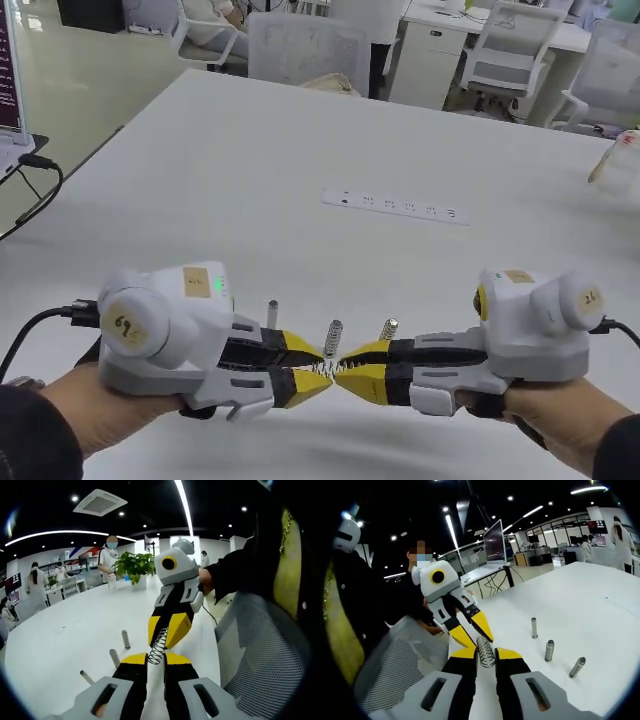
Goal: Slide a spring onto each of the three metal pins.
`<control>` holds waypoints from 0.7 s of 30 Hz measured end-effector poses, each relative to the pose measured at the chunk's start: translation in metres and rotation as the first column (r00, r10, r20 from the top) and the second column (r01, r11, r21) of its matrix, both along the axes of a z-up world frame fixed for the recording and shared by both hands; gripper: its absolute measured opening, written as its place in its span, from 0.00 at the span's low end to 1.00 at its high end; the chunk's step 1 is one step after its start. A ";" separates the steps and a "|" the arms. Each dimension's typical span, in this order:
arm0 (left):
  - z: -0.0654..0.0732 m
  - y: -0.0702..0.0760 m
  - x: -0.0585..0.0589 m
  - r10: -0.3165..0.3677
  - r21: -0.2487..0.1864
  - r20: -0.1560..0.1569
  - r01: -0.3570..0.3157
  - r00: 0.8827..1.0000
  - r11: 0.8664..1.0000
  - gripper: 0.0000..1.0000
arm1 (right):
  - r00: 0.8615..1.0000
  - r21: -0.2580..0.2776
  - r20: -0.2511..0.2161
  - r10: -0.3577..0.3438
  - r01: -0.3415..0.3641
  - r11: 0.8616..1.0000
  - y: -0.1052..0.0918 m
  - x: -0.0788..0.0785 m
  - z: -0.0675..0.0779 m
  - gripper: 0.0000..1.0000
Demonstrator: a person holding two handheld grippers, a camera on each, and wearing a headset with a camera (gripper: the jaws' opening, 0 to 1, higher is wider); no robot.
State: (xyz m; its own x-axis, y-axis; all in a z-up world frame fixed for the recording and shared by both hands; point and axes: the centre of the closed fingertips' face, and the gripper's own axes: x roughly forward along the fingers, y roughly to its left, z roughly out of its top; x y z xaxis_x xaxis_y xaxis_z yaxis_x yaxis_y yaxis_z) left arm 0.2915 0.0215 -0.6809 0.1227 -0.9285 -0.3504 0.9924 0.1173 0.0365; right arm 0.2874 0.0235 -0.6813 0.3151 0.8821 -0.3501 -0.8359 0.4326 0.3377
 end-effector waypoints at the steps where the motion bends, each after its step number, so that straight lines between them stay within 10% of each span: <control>1: 0.000 0.000 0.000 0.000 0.000 -0.002 0.000 1.000 1.000 0.04 | 1.000 0.004 -0.007 0.001 -0.001 1.000 0.001 -0.001 0.000 0.11; 12: -0.007 0.000 -0.006 -0.019 0.056 0.042 0.016 0.999 0.998 0.04 | 0.998 -0.127 -0.031 0.050 -0.053 0.991 0.005 -0.006 -0.004 0.08; 21: -0.011 0.000 -0.005 -0.020 0.081 0.060 0.015 0.998 0.997 0.04 | 0.995 -0.297 -0.002 0.101 -0.097 0.950 0.009 -0.007 -0.004 0.08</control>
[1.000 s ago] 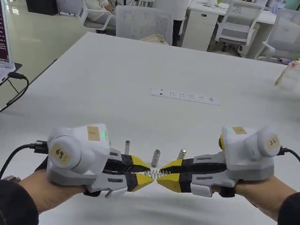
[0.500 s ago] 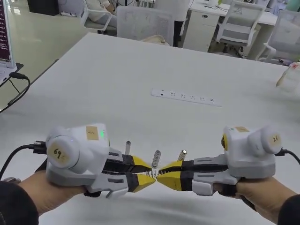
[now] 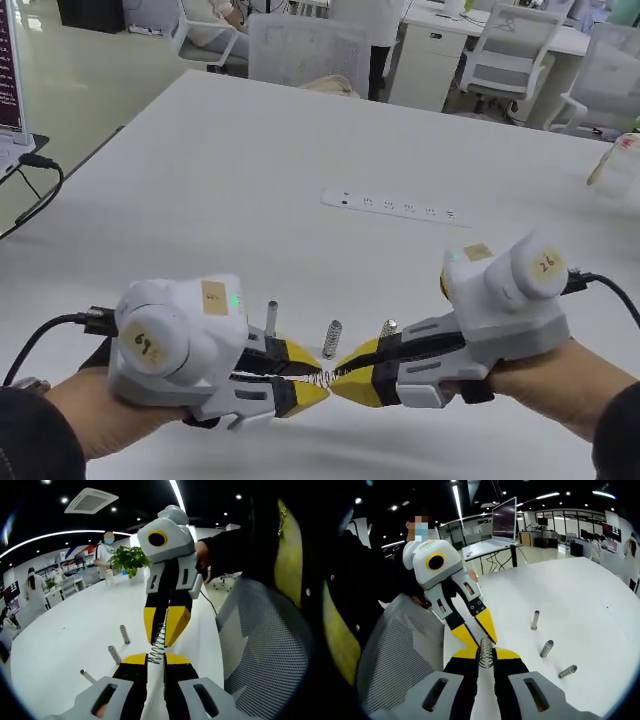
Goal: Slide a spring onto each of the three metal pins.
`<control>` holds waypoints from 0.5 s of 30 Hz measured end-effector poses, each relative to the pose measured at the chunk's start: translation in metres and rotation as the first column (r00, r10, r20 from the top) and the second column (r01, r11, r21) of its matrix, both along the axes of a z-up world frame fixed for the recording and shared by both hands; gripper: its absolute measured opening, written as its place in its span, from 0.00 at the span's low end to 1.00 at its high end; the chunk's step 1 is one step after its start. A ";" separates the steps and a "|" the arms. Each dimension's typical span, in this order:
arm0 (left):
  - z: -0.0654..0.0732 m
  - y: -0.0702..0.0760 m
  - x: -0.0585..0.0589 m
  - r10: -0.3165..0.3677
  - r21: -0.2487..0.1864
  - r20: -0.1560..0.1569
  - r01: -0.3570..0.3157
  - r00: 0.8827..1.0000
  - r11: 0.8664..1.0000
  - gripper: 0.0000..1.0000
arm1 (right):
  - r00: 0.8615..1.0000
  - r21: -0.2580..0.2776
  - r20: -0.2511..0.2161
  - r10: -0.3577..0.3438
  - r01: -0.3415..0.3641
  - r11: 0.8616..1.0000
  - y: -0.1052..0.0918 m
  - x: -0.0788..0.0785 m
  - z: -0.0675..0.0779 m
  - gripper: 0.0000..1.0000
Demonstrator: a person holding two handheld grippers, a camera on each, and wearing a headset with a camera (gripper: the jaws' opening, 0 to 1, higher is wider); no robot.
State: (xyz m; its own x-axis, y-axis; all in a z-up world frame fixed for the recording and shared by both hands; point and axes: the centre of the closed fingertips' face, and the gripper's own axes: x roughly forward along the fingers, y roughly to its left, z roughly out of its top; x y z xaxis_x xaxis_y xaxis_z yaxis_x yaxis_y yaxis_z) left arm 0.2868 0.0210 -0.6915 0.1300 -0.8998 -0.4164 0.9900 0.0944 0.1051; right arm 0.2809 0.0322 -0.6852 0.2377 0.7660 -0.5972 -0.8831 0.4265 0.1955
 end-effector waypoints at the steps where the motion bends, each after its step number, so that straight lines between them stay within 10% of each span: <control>1: 0.000 0.000 0.001 0.004 -0.003 -0.006 -0.004 1.000 1.000 0.04 | 1.000 -0.009 0.008 0.003 -0.003 1.000 0.001 0.001 0.001 0.08; 15: -0.003 -0.002 0.002 0.009 -0.009 -0.021 -0.009 1.000 1.000 0.02 | 0.998 -0.101 0.053 0.041 -0.036 0.994 0.006 0.004 0.006 0.09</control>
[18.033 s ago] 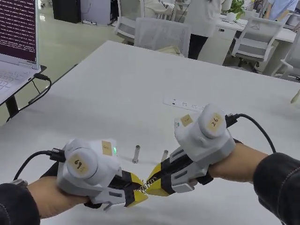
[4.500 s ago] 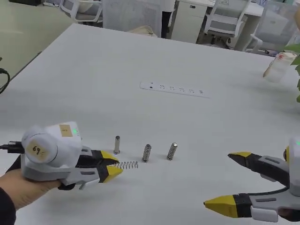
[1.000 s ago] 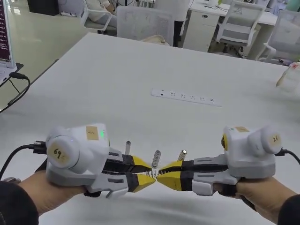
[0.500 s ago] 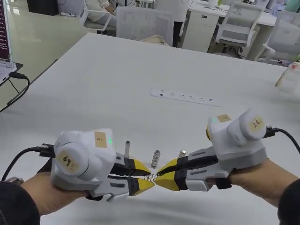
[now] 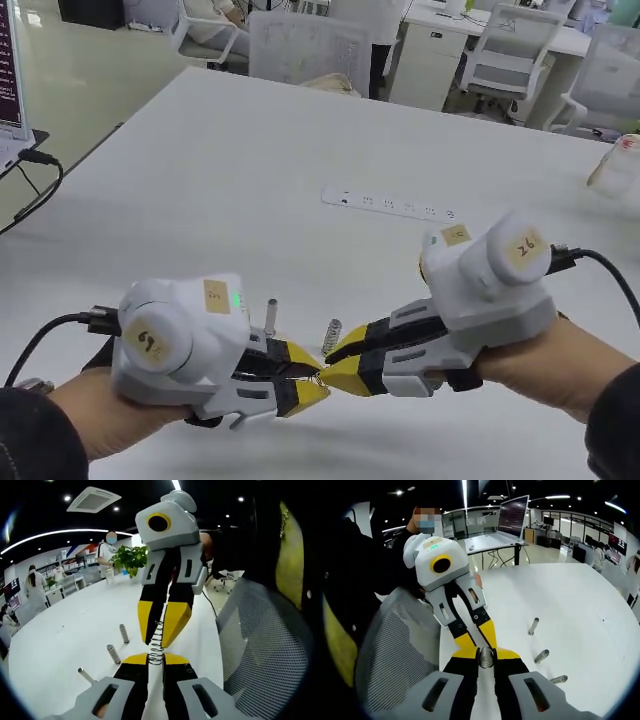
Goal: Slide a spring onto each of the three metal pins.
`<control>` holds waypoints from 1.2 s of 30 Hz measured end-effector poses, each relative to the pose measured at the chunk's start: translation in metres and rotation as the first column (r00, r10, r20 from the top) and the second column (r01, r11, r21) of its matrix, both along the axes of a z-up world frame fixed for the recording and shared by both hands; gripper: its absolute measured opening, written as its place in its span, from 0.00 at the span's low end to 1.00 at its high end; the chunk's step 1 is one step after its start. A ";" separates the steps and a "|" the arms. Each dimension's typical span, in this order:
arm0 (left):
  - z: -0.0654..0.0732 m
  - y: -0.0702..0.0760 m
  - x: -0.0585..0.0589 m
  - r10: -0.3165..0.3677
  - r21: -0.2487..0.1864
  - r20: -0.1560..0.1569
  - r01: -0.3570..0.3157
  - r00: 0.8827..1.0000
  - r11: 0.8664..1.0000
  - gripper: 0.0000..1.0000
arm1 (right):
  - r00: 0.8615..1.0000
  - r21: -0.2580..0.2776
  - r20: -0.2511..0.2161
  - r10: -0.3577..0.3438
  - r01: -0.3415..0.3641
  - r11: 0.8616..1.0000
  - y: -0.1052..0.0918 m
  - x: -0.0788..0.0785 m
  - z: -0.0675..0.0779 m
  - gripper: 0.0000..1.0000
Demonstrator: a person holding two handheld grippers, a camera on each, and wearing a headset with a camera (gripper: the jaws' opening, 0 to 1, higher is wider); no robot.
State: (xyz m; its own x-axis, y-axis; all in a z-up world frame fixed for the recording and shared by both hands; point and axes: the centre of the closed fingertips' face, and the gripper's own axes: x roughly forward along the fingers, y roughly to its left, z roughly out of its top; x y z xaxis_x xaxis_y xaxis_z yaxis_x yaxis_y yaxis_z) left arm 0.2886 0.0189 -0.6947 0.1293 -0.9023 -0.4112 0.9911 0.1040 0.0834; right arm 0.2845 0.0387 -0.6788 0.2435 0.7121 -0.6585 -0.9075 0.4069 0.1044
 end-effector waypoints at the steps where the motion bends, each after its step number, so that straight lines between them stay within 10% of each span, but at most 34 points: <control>1: 0.000 0.000 0.000 0.000 -0.001 -0.003 0.000 1.000 1.000 0.02 | 1.000 -0.002 0.002 0.000 0.000 1.000 0.000 0.000 0.000 0.09; 36: 0.005 0.000 0.001 0.019 -0.037 -0.015 -0.019 1.000 0.999 0.02 | 0.999 -0.072 -0.026 0.038 -0.040 0.997 -0.001 0.002 -0.005 0.08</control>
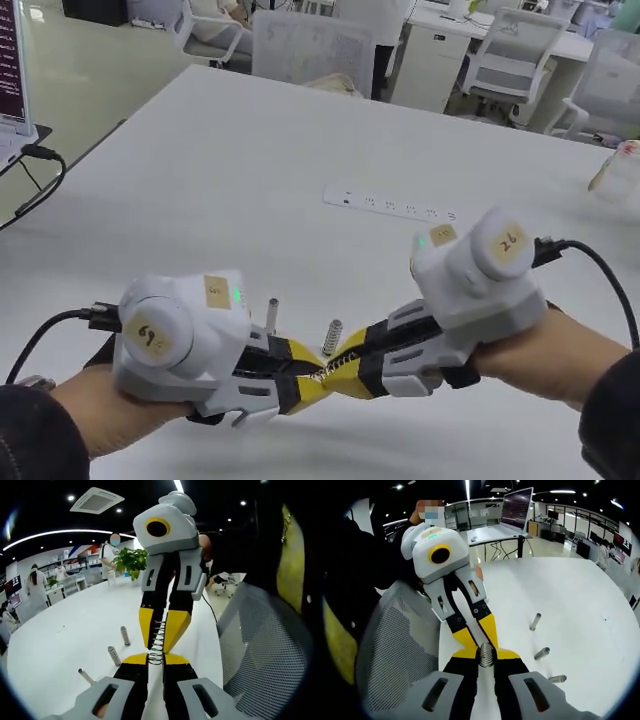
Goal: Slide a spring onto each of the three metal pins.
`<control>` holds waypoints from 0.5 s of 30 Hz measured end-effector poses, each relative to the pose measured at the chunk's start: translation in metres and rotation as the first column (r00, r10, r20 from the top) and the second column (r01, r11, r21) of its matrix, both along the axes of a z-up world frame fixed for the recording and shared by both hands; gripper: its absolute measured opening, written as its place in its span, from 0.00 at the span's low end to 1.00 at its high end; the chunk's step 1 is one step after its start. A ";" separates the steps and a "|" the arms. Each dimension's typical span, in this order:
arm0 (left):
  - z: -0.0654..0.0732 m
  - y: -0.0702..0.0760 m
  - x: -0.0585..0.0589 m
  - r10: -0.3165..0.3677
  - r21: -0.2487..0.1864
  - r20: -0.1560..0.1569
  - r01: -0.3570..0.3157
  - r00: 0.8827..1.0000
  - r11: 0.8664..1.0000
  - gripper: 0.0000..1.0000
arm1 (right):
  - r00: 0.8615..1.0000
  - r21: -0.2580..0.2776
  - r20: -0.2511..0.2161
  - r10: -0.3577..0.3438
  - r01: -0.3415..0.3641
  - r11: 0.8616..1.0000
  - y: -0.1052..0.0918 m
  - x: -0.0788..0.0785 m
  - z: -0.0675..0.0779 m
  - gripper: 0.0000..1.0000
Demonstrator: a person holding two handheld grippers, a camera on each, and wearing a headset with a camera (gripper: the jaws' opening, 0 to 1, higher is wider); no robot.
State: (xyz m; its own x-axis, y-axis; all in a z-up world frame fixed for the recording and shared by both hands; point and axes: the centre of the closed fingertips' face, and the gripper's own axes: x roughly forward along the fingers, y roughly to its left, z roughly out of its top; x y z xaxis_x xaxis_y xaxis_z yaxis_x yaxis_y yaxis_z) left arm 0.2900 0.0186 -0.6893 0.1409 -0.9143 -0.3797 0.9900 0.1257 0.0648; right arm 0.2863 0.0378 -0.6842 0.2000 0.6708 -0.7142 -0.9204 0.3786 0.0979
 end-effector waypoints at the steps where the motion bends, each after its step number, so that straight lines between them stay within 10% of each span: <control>1: 0.001 0.000 0.000 0.003 -0.005 -0.013 -0.003 1.000 1.000 0.02 | 1.000 -0.004 -0.005 0.001 -0.001 1.000 0.000 0.000 0.001 0.08; 15: -0.001 0.002 0.006 0.026 -0.003 -0.013 -0.026 1.000 1.000 0.08 | 0.996 -0.101 -0.019 0.083 -0.084 0.991 0.006 0.008 0.005 0.08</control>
